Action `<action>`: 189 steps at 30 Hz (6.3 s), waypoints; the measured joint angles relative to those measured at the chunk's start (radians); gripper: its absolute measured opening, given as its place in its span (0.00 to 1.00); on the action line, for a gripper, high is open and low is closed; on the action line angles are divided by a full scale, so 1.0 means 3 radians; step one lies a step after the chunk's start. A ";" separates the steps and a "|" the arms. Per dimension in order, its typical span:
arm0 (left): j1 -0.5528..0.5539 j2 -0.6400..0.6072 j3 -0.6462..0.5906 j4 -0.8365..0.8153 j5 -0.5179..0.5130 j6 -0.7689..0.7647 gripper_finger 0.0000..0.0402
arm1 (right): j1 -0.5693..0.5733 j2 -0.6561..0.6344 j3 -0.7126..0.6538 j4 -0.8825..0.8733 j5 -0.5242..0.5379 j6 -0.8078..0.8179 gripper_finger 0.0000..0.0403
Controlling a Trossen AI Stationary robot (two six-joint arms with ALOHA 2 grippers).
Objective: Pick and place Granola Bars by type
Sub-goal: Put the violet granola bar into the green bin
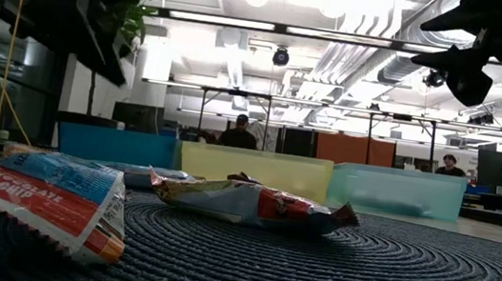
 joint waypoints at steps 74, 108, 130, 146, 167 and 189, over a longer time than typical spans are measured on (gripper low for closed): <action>-0.0328 0.2259 0.0865 -0.0188 -0.0353 -0.0223 0.56 | -0.0001 0.0004 0.0000 0.0023 -0.0415 0.0060 0.47; -0.0328 0.2104 0.1354 -0.0748 -0.0470 -0.0231 0.19 | -0.0001 0.0004 0.0000 0.0023 -0.0431 0.0061 0.47; 0.0512 0.0681 0.0947 0.1649 0.0188 -0.0085 0.19 | -0.0001 0.0173 0.0002 0.0882 -0.0225 -0.0376 0.47; 0.0721 0.1123 0.0954 0.2855 0.0575 -0.0262 0.19 | -0.0011 0.1327 0.0704 0.1570 0.0358 -0.1627 0.47; 0.0721 0.1148 0.0954 0.3009 0.0666 -0.0263 0.19 | -0.0360 0.2864 0.2157 0.1435 -0.0720 -0.1799 0.47; 0.0721 0.1147 0.0958 0.3036 0.0667 -0.0236 0.19 | -0.0423 0.2903 0.2225 0.1771 -0.0759 -0.1670 0.47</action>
